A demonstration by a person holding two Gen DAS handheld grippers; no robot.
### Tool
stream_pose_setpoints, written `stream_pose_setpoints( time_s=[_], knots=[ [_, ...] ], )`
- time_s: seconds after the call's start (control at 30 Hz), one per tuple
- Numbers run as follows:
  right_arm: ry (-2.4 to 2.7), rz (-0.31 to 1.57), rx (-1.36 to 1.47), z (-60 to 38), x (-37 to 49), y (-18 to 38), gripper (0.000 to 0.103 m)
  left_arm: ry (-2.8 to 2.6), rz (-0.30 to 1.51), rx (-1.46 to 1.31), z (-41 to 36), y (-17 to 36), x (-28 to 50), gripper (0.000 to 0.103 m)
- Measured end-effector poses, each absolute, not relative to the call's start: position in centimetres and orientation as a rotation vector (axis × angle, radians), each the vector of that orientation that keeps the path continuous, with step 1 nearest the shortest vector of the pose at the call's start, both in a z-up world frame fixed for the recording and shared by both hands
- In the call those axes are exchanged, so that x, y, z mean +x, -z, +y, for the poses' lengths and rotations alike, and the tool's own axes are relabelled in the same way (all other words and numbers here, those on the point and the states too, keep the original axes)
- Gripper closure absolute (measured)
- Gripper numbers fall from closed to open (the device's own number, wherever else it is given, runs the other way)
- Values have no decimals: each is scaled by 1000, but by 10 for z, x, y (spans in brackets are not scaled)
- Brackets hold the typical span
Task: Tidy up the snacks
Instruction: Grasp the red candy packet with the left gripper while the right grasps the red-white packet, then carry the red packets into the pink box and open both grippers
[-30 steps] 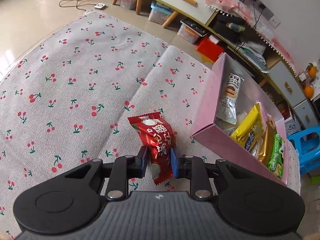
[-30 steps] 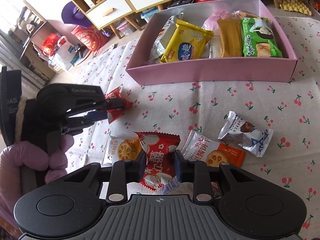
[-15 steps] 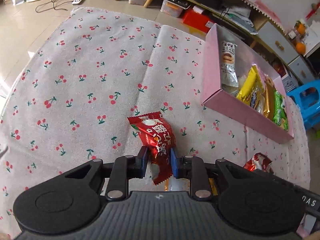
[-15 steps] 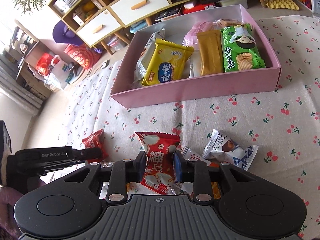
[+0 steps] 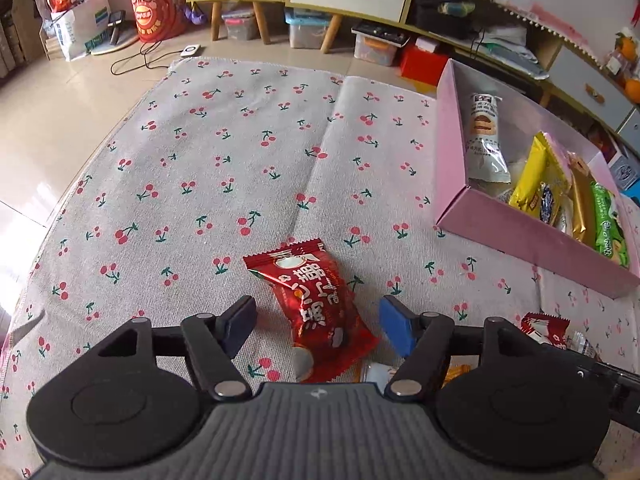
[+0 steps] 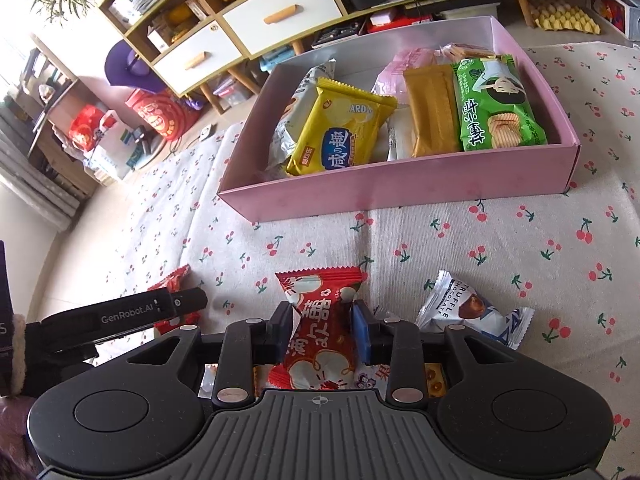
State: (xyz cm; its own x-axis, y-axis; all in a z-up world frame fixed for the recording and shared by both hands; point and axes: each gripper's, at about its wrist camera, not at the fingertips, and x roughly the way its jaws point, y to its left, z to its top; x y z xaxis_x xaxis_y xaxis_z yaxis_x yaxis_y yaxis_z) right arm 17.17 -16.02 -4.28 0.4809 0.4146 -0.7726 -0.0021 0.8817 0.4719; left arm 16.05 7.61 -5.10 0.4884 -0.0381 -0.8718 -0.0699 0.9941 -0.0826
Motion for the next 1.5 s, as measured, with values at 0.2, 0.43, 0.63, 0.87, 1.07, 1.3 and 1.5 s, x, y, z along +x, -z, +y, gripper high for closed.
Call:
stream_pose_setpoints(
  time_s=[0.2, 0.43, 0.63, 0.87, 1.07, 1.3, 1.5],
  knots=[
    [-271, 1042, 381, -150, 169, 47, 66, -28, 1052, -22, 64, 54, 158, 31],
    [-269, 1029, 310, -141, 166, 45, 66, -41, 1049, -8, 64, 49, 155, 65],
    [-278, 1028, 305, -140, 165, 43, 72, -15, 1041, 12, 61, 48, 154, 70],
    [-288, 1042, 438, -155, 169, 37, 72, 12, 1027, -44, 68, 38, 155, 70],
    [-292, 1024, 569, -172, 169, 28, 72, 17, 993, -147, 79, 26, 156, 71],
    [-288, 982, 652, -189, 170, 14, 72, 64, 933, -264, 87, 14, 160, 71],
    [-241, 930, 660, -209, 177, -2, 72, 125, 886, -349, 81, 6, 163, 71]
  ],
)
